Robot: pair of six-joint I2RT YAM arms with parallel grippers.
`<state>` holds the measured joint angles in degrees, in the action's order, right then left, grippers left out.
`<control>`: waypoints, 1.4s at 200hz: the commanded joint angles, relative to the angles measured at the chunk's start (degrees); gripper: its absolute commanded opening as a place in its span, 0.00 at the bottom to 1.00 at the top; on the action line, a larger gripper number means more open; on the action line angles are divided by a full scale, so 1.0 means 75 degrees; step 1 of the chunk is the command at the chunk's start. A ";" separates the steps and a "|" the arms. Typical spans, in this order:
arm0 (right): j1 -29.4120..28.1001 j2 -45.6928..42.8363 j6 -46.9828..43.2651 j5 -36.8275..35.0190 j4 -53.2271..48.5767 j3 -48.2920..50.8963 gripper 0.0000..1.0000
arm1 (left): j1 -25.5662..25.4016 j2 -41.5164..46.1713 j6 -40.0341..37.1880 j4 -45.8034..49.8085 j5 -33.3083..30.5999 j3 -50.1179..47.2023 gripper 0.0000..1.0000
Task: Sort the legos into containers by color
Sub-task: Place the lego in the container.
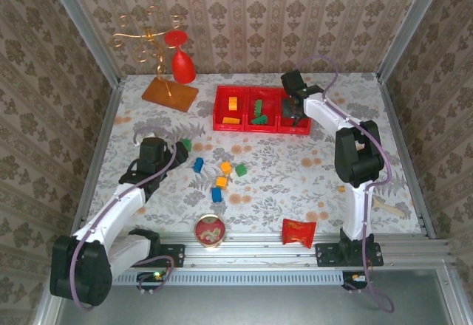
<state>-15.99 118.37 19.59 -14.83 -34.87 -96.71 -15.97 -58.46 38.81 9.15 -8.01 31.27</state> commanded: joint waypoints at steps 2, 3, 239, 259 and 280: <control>0.0022 0.0164 -0.0103 -0.0261 -0.0102 -0.0187 0.35 | 0.0078 -0.0066 -0.0217 -0.0099 0.0148 0.0249 1.00; 0.0022 0.0166 -0.0104 -0.0267 -0.0099 -0.0186 0.35 | 0.0078 -0.0068 -0.0217 -0.0097 0.0145 0.0255 1.00; -0.0057 -0.1421 0.0338 -0.0308 -0.0202 0.0889 0.62 | 0.0078 -0.0035 -0.0266 0.0058 0.0248 0.0296 1.00; -0.0181 -0.1939 0.0602 -0.0294 -0.0202 0.1384 0.63 | 0.0077 -0.0037 -0.0276 0.0046 0.0224 0.0296 1.00; -0.0406 -0.2493 0.0877 -0.0354 -0.0202 0.1930 0.66 | 0.0078 -0.0038 -0.0287 0.0022 0.0210 0.0317 1.00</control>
<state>-16.99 104.51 22.63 -16.19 -34.89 -85.93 -15.97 -59.20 38.76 9.15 -6.61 32.16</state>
